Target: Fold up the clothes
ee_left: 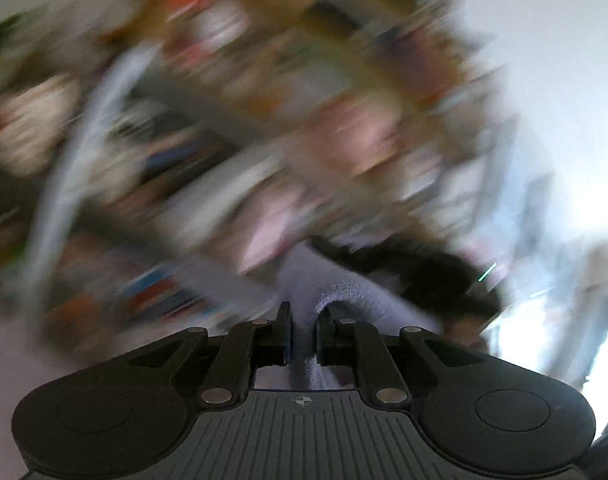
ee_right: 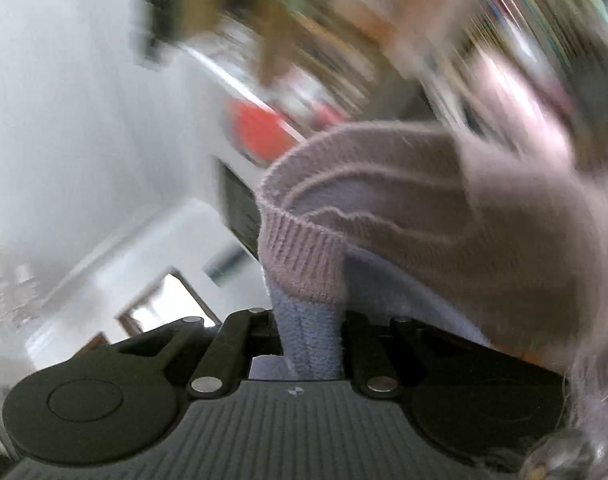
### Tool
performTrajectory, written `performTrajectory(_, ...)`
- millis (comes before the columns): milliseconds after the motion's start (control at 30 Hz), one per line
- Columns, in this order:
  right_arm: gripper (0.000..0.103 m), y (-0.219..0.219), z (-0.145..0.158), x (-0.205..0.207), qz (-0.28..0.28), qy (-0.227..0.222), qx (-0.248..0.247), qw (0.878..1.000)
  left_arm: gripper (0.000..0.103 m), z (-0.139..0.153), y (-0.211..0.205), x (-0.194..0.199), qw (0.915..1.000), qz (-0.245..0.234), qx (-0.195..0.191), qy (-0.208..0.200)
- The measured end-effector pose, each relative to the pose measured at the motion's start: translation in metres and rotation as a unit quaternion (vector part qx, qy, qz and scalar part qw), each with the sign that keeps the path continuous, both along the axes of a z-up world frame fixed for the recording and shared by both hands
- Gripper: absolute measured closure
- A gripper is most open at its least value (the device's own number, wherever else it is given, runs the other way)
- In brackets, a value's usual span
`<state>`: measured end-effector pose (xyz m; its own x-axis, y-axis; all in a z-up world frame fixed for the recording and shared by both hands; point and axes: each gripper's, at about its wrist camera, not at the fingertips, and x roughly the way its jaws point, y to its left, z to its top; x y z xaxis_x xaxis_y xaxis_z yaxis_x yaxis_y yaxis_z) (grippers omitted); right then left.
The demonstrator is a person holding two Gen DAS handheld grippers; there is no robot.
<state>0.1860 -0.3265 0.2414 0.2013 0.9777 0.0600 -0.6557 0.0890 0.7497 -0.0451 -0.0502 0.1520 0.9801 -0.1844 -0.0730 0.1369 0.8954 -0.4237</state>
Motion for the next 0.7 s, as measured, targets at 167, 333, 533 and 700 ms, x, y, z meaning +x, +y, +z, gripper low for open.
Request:
performTrajectory(167, 0.095, 0.116, -0.147, 0.031, -0.010, 0.123, -0.254, 0.959, 0.092, -0.124, 0.051, 0.043, 0.9672, 0.104, 0.044, 0.228)
performTrajectory(333, 0.088, 0.175, -0.208, 0.028, -0.012, 0.140, -0.336, 0.931, 0.092, -0.154, 0.076, 0.064, 0.9441, 0.137, 0.039, 0.297)
performTrajectory(533, 0.062, 0.163, -0.201, 0.007, -0.025, 0.057, -0.358, 0.932, 0.090, -0.172, 0.094, 0.073, 0.9318, 0.129, 0.057, 0.335)
performTrajectory(700, 0.054, 0.081, -0.200, -0.021, -0.094, 0.016, -0.394, 0.914, 0.085, -0.173, 0.085, 0.077, 0.9211, 0.115, 0.128, 0.349)
